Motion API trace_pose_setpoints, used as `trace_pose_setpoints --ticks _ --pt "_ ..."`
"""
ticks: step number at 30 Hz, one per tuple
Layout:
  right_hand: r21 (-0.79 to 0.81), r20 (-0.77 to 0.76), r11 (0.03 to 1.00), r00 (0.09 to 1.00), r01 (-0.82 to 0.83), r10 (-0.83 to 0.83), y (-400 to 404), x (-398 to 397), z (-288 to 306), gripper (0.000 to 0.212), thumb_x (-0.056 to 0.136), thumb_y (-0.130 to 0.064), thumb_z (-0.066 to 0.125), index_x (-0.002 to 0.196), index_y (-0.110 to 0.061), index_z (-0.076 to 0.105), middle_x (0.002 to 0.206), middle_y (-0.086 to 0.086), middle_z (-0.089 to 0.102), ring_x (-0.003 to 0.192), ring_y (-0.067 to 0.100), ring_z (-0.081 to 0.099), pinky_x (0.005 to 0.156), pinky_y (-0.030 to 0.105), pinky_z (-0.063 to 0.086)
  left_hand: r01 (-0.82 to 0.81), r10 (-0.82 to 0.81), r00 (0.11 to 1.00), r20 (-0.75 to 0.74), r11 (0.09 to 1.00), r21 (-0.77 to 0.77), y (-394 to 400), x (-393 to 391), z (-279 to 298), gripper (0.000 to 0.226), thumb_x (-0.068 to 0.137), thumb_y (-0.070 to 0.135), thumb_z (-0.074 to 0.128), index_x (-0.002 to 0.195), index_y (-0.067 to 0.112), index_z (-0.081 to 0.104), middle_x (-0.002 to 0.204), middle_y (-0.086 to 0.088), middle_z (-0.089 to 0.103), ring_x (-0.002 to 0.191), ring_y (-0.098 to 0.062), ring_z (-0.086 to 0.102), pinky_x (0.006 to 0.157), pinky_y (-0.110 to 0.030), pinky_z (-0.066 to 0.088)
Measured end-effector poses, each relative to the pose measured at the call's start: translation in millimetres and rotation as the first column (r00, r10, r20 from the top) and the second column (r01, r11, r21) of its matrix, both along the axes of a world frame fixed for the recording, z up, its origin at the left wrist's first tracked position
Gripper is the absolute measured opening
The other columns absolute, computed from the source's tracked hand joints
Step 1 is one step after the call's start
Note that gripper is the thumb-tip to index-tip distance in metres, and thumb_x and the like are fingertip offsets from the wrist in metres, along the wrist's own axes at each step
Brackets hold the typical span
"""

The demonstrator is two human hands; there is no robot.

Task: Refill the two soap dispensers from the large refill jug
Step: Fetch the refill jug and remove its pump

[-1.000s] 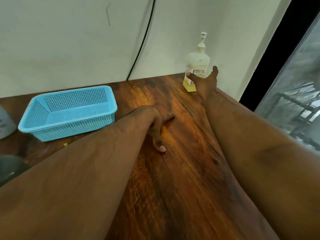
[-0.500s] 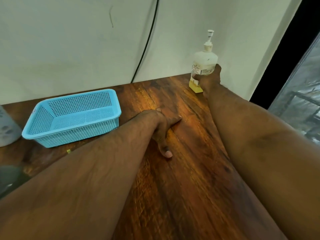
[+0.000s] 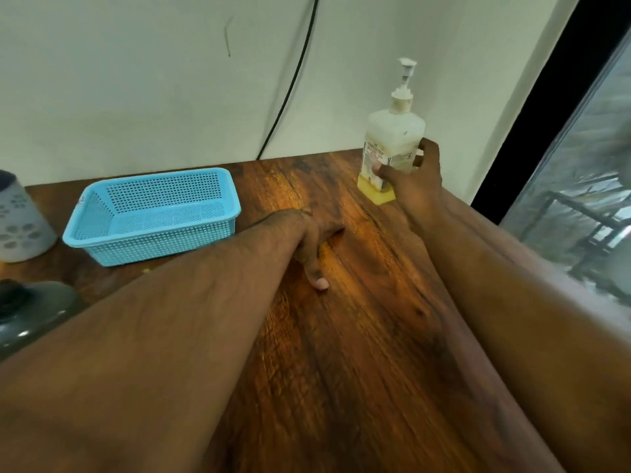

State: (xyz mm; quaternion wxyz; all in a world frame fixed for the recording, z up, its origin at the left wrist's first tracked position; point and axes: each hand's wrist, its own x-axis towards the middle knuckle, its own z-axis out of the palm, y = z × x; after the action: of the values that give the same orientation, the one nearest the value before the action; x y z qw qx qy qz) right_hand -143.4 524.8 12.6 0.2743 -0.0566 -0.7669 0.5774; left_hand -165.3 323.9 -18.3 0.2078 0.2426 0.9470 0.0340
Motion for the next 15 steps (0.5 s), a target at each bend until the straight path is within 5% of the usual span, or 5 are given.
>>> trace_pose_setpoints --ticks 5,9,13,15 --pt "0.013 0.026 0.999 0.999 -0.042 0.042 -33 100 -4 0.076 0.065 -0.040 0.086 0.125 -0.025 0.042 0.121 -0.009 0.059 0.108 0.011 0.060 0.085 0.031 0.055 -0.049 0.069 0.993 -0.096 0.979 0.196 -23 64 23 0.086 0.067 0.046 0.086 0.142 0.035 0.045 0.143 0.001 0.052 0.129 -0.024 0.051 0.103 -0.046 0.045" --pt "-0.065 0.080 0.990 0.988 -0.124 0.130 -68 161 -23 0.074 0.063 -0.043 0.086 0.122 -0.027 0.043 0.131 -0.006 0.057 0.115 0.013 0.059 0.087 0.040 0.057 -0.055 0.082 0.995 -0.061 0.932 0.358 -52 100 17 0.053 0.074 0.038 0.080 0.124 0.031 0.063 0.120 0.006 0.066 0.107 -0.012 0.063 0.094 -0.036 0.053" --pt "-0.105 0.099 0.978 0.977 -0.180 0.191 -96 197 -33 0.074 0.068 -0.034 0.085 0.126 -0.025 0.039 0.138 -0.009 0.050 0.124 0.013 0.051 0.091 0.033 0.055 -0.182 0.337 0.941 -0.046 0.613 0.769 -67 143 25 0.031 0.088 0.012 0.064 0.111 0.033 0.069 0.103 0.016 0.070 0.093 0.002 0.065 0.078 -0.014 0.054" --pt "-0.067 0.093 0.977 0.974 -0.200 0.206 -107 205 -35 0.069 0.067 -0.034 0.085 0.117 -0.029 0.037 0.125 -0.017 0.050 0.120 0.010 0.051 0.080 0.018 0.051 -0.224 0.426 0.901 0.087 0.284 0.932 -73 161 32 0.033 0.088 0.004 0.060 0.114 0.022 0.071 0.107 0.005 0.074 0.102 -0.012 0.069 0.088 -0.024 0.054"
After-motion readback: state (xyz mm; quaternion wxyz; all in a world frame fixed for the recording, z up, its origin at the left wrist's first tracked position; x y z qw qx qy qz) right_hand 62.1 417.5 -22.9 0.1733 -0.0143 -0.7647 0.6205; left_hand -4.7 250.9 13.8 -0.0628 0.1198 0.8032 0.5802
